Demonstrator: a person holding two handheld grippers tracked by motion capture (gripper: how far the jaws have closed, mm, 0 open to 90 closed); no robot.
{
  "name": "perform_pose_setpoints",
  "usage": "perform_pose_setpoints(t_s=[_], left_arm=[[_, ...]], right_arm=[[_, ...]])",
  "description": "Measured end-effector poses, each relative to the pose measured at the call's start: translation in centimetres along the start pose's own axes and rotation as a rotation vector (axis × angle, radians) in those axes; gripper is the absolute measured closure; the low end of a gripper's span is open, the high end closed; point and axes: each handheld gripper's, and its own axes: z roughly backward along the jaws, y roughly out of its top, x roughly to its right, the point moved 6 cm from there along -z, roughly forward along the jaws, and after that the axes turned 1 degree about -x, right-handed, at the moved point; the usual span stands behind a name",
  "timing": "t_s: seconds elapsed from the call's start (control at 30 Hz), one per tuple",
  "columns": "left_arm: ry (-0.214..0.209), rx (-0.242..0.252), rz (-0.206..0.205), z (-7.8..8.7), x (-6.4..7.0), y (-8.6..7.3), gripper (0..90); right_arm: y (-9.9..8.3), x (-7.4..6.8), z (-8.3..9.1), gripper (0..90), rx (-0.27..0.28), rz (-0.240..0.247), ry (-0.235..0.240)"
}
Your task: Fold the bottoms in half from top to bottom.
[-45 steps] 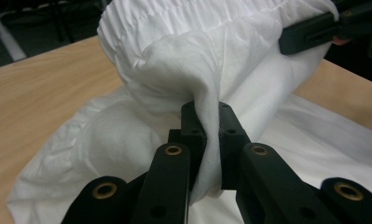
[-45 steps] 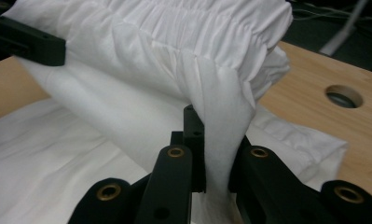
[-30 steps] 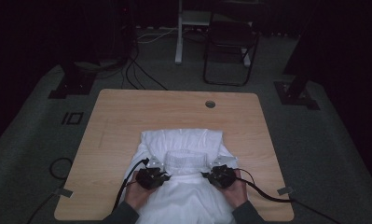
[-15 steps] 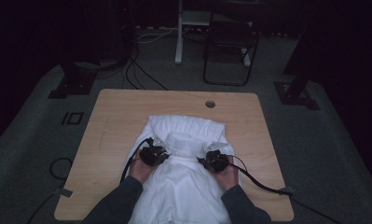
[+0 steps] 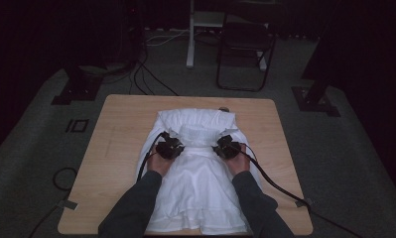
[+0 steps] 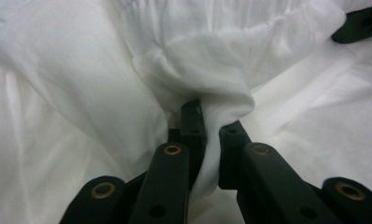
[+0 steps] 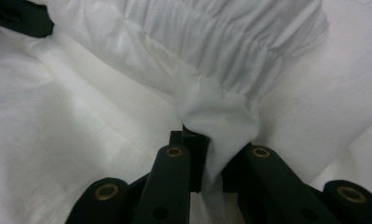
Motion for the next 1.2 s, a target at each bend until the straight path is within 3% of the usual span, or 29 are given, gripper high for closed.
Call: perform_pose_setpoints(t_s=[0.03, 0.07, 0.1, 0.13, 0.17, 0.2, 0.23, 0.27, 0.3, 0.33, 0.37, 0.4, 0.43, 0.5, 0.53, 0.57, 0.6, 0.63, 0.67, 0.73, 0.87, 0.97, 1.0, 1.07, 1.13, 1.2], left_arm=[[-0.001, 0.012, 0.002, 0.4, 0.2, 0.0, 85.7], [-0.022, 0.055, 0.017, 1.8, 0.4, 0.3, 86.1], [-0.022, 0.055, 0.017, 1.8, 0.4, 0.3, 86.2], [-0.039, 0.096, 0.028, 3.4, 0.6, 0.8, 86.4], [-0.039, 0.096, 0.028, 3.4, 0.6, 0.8, 86.5], [-0.062, 0.155, 0.031, 5.7, 1.2, 1.6, 86.6], [-0.062, 0.155, 0.031, 5.7, 1.2, 1.6, 86.7], [-0.085, 0.219, 0.017, 8.3, 2.1, 2.4, 86.7], [-0.085, 0.219, 0.017, 8.3, 2.1, 2.4, 86.7], [-0.103, 0.27, -0.01, 11.0, 3.3, 2.8, 86.7], [-0.103, 0.27, -0.01, 11.0, 3.3, 2.8, 86.7], [-0.115, 0.303, -0.035, 12.7, 4.3, 2.9, 86.7], [-0.122, 0.314, -0.046, 13.4, 4.8, 2.9, 86.6], [-0.132, 0.319, -0.08, 14.6, 6.1, 2.2, 86.6], [-0.141, 0.299, -0.096, 14.7, 7.0, 0.8, 86.5], [-0.141, 0.299, -0.096, 14.7, 7.0, 0.8, 86.4], [-0.147, 0.261, -0.096, 13.8, 7.5, -0.8, 86.2], [-0.147, 0.261, -0.096, 13.8, 7.5, -0.8, 86.2], [-0.156, 0.208, -0.085, 12.3, 7.6, -2.6, 86.2], [-0.182, 0.14, -0.04, 9.9, 7.5, -5.0, 85.9], [-0.184, 0.034, -0.019, 6.5, 7.3, -8.2, 84.2], [-0.22, 0.04, 0.036, 6.3, 6.8, -8.4, 78.1], [-0.214, 0.041, 0.038, 6.5, 6.7, -8.2, 71.9], [-0.201, 0.067, 0.036, 7.8, 6.5, -7.7, 61.7], [-0.2, 0.118, 0.054, 9.4, 6.0, -6.9, 57.5], [-0.188, 0.159, 0.067, 10.6, 5.3, -6.2, 56.7]], right_arm=[[0.1, 0.0, 0.4, 85.4, 0.011, -0.006, -0.003], [0.4, -0.2, 1.5, 85.4, 0.049, -0.002, -0.002], [0.4, -0.2, 1.5, 85.4, 0.049, -0.002, -0.002], [1.0, -0.3, 3.3, 85.5, 0.104, 0.002, 0.011], [1.0, -0.3, 3.3, 85.5, 0.104, 0.002, 0.011], [1.7, -0.6, 5.4, 85.5, 0.164, 0.006, 0.025], [1.7, -0.6, 5.4, 85.5, 0.164, 0.006, 0.025], [2.2, -0.9, 7.9, 85.4, 0.225, 0.005, 0.046], [2.2, -0.9, 7.9, 85.4, 0.225, 0.005, 0.046], [2.4, -1.3, 10.4, 85.5, 0.284, 0.005, 0.065], [2.4, -1.3, 10.4, 85.5, 0.284, 0.005, 0.065], [2.4, -1.5, 11.2, 85.4, 0.304, 0.009, 0.075], [2.2, -2.1, 13.0, 85.4, 0.336, 0.027, 0.081], [1.5, -2.9, 14.8, 85.4, 0.357, 0.049, 0.088], [0.2, -3.8, 15.5, 85.4, 0.347, 0.072, 0.087], [0.2, -3.8, 15.5, 85.4, 0.347, 0.072, 0.087], [-1.3, -4.6, 15.1, 85.3, 0.307, 0.091, 0.088], [-1.3, -4.6, 15.1, 85.3, 0.307, 0.091, 0.088], [-2.1, -4.9, 14.7, 85.3, 0.287, 0.097, 0.089], [-4.9, -5.8, 12.2, 85.1, 0.187, 0.112, 0.097], [-7.6, -6.3, 9.1, 85.0, 0.092, 0.082, 0.127], [-8.9, -6.3, 7.4, 82.2, 0.038, 0.054, 0.136], [-8.9, -6.2, 7.3, 77.9, 0.035, 0.037, 0.143], [-8.6, -6.0, 7.7, 60.5, 0.035, 0.021, 0.145], [-8.2, -6.0, 8.9, 50.5, 0.07, 0.033, 0.168], [-7.6, -5.9, 10.8, 45.7, 0.137, 0.024, 0.22]])
